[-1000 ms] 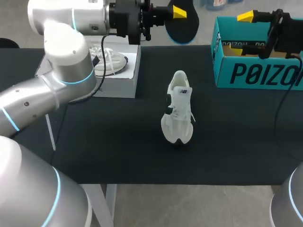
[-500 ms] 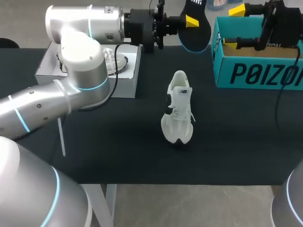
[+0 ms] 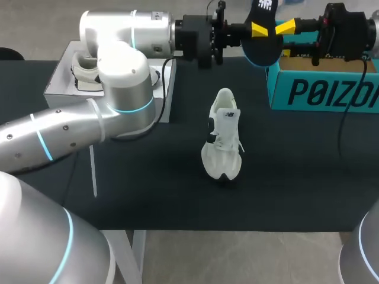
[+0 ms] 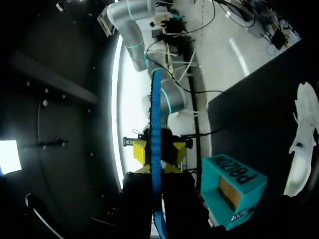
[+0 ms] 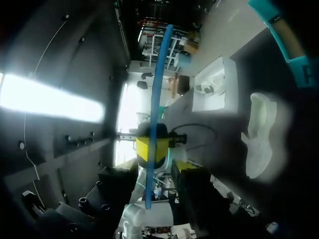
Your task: Take the shoe out of the shoebox, open the shoe tongue, remove and reinsert the insole, then place the shoe into the shoebox
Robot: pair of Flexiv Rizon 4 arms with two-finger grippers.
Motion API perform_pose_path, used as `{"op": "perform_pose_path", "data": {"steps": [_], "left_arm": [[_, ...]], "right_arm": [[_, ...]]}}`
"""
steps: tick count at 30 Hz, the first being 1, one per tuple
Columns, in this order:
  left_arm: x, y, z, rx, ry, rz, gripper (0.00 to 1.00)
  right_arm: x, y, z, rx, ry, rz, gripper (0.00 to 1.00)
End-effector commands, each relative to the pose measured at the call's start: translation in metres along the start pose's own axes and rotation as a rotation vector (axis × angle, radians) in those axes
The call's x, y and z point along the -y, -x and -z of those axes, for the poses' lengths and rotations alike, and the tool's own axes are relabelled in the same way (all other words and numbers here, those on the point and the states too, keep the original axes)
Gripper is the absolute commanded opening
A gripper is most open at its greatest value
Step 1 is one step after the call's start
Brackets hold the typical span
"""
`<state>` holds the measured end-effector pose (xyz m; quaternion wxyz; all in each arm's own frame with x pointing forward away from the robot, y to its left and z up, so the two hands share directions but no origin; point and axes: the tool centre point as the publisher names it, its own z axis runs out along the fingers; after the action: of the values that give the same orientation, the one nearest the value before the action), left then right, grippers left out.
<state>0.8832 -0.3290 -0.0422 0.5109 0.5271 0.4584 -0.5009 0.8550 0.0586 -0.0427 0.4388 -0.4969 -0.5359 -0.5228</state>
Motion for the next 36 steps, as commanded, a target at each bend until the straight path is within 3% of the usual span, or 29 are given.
{"op": "perform_pose_path", "data": {"steps": [1, 3, 5, 6, 18, 19, 20, 21, 22, 30, 36], "left_arm": [[-0.001, 0.0, -0.006, -0.001, -0.004, -0.002, 0.0], [-0.001, -0.001, -0.007, -0.003, -0.005, 0.0, 0.0], [-0.001, -0.002, -0.007, -0.007, -0.002, 0.002, 0.0], [-0.001, -0.002, -0.006, -0.007, 0.0, 0.006, 0.0], [0.0, -0.002, -0.004, -0.012, 0.015, 0.012, 0.0], [0.0, -0.002, -0.004, -0.017, 0.018, 0.017, 0.07], [0.0, -0.002, -0.003, -0.019, 0.019, 0.019, 0.32], [0.0, -0.003, -0.002, -0.024, 0.021, 0.021, 0.79], [0.0, -0.003, 0.0, -0.025, 0.024, 0.022, 1.0], [-0.003, -0.006, 0.022, -0.058, 0.057, 0.047, 1.0], [0.004, -0.017, 0.06, -0.178, 0.106, 0.142, 1.0]], "right_arm": [[-0.005, 0.003, -0.003, -0.001, -0.015, -0.002, 0.35], [-0.005, 0.003, -0.003, -0.002, -0.017, -0.003, 0.31], [-0.005, 0.004, -0.003, -0.003, -0.018, -0.004, 0.15], [-0.005, 0.004, -0.003, -0.004, -0.018, -0.004, 0.0], [-0.007, 0.004, -0.002, -0.007, -0.034, -0.007, 0.0], [-0.007, 0.005, -0.002, -0.007, -0.034, -0.007, 0.0], [-0.007, 0.005, -0.002, -0.007, -0.034, -0.007, 0.0], [-0.008, 0.005, -0.002, -0.008, -0.034, -0.007, 0.0], [-0.008, 0.005, -0.001, -0.009, -0.033, -0.007, 0.0], [-0.012, 0.007, 0.003, -0.01, -0.001, 0.02, 0.0], [-0.021, 0.019, 0.006, 0.028, 0.046, 0.106, 0.0]]}}
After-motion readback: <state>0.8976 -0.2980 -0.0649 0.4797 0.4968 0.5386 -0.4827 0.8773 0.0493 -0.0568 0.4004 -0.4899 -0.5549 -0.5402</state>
